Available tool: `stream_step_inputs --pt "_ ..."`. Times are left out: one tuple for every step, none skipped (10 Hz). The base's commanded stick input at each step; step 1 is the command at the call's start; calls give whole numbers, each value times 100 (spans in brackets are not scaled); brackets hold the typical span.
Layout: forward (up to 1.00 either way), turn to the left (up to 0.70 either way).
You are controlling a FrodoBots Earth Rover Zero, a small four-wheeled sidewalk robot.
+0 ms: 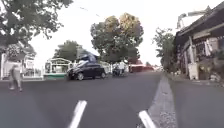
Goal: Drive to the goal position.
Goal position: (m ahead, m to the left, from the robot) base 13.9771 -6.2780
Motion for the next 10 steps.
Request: stream_step_inputs --pt "70 -5" --pt "70 0" --pt "70 -6" --pt "70 -12" --pt "70 -35" --pt "70 -35" --pt "70 -35" --pt "70 -20" --pt "70 0" --pt "70 0"
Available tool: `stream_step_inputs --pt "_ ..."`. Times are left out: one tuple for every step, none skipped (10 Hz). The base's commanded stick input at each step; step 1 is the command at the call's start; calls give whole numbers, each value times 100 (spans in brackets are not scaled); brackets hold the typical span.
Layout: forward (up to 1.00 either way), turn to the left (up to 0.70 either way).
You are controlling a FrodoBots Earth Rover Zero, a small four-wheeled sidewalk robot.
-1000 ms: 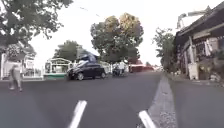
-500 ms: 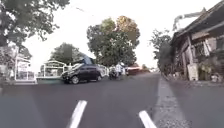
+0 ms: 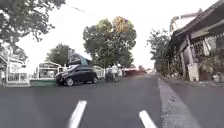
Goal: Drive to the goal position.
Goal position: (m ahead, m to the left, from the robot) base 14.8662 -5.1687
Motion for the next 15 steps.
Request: stream_step_inputs --pt "70 0" --pt "70 0" --pt "80 -22" --pt "85 -34" --pt "85 -34" --pt "85 -34" --pt "85 -34" --pt "85 -34" --pt "85 -34" --pt "85 -34" --pt "85 -34" --pt "85 -34" --pt "85 -34" --pt "85 -34" --pt "85 -32"
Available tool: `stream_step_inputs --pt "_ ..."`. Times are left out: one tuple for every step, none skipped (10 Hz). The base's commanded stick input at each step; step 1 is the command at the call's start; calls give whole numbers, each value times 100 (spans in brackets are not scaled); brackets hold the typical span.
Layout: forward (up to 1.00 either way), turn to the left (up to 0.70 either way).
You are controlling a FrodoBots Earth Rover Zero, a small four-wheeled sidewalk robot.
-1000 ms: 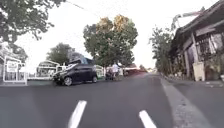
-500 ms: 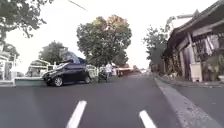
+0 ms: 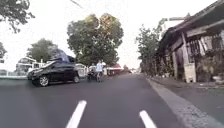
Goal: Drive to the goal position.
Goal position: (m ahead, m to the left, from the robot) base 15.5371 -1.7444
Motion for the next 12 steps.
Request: stream_step_inputs --pt "85 0" --pt "85 0" --pt "85 0" --pt "85 0" --pt "85 0" --pt "85 0" --pt "85 0" --pt "85 0" --pt "85 0" --pt "87 -6" --pt "100 -40" --pt "100 -40"
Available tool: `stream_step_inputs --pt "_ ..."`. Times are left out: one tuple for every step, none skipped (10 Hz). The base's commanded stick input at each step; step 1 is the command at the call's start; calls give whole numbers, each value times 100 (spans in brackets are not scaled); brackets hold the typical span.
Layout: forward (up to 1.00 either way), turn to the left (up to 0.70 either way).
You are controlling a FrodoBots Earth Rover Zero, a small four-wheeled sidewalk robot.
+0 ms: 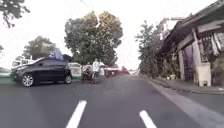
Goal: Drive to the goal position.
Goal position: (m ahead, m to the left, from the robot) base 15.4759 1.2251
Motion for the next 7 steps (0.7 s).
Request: stream_step_inputs --pt "100 -40" --pt "100 -40" --pt "100 -40" --pt "100 -40" --pt "100 -40" --pt "100 -40" --pt "100 -40"
